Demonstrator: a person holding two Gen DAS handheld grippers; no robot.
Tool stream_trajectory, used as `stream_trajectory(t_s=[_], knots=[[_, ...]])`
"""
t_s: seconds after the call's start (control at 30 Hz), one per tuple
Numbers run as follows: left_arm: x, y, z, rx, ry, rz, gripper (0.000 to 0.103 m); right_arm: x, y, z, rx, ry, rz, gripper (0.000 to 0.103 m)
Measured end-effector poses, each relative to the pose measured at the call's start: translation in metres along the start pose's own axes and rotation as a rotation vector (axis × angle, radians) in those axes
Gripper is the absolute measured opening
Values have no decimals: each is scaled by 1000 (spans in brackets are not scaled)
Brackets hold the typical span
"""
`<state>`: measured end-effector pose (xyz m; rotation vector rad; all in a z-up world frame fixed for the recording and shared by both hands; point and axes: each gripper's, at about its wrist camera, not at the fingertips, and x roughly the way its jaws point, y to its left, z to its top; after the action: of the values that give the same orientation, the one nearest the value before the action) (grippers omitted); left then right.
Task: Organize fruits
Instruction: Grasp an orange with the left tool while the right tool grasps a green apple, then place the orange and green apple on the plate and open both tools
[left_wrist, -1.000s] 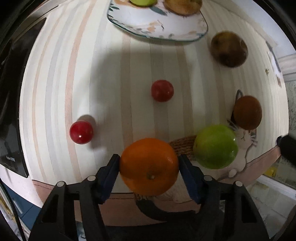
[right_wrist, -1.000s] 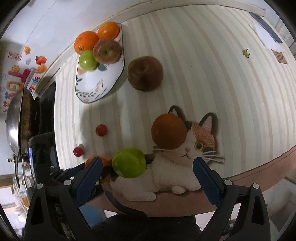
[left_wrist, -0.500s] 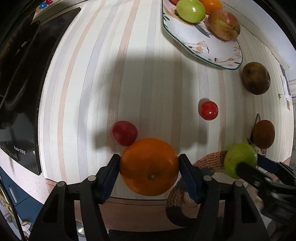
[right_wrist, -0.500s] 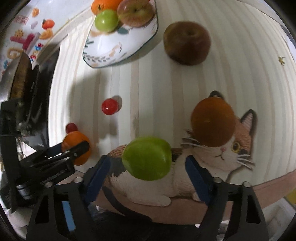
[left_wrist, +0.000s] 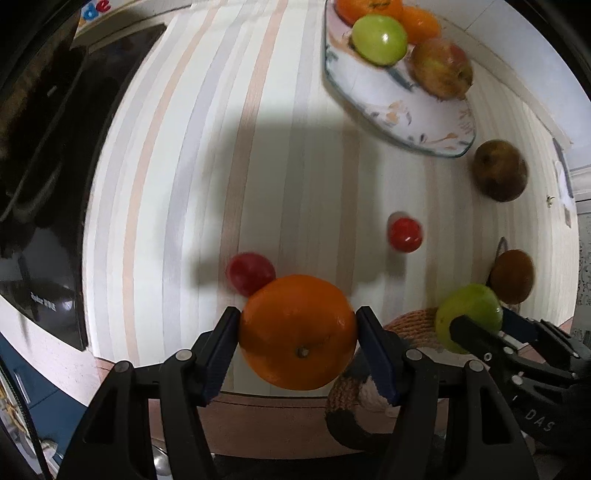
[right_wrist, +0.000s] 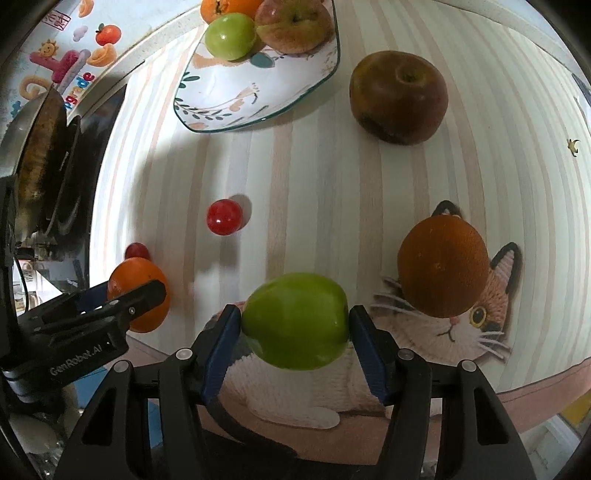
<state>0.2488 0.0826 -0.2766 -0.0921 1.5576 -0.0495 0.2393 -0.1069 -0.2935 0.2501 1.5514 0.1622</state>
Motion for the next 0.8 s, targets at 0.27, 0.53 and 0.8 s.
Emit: stream_trajectory(t_s=[0.27,0.53,0.8], knots=[[-59,-12,37,18,-90,-111,62,-52,-1,24,12,-113,78,63],[-76,-21,123,32,-131,-106,62,-66,6,101,49,-204,97,63],[-42,-36,182,38,-22,-112,62,-33,8,153,41,-174,51,63]])
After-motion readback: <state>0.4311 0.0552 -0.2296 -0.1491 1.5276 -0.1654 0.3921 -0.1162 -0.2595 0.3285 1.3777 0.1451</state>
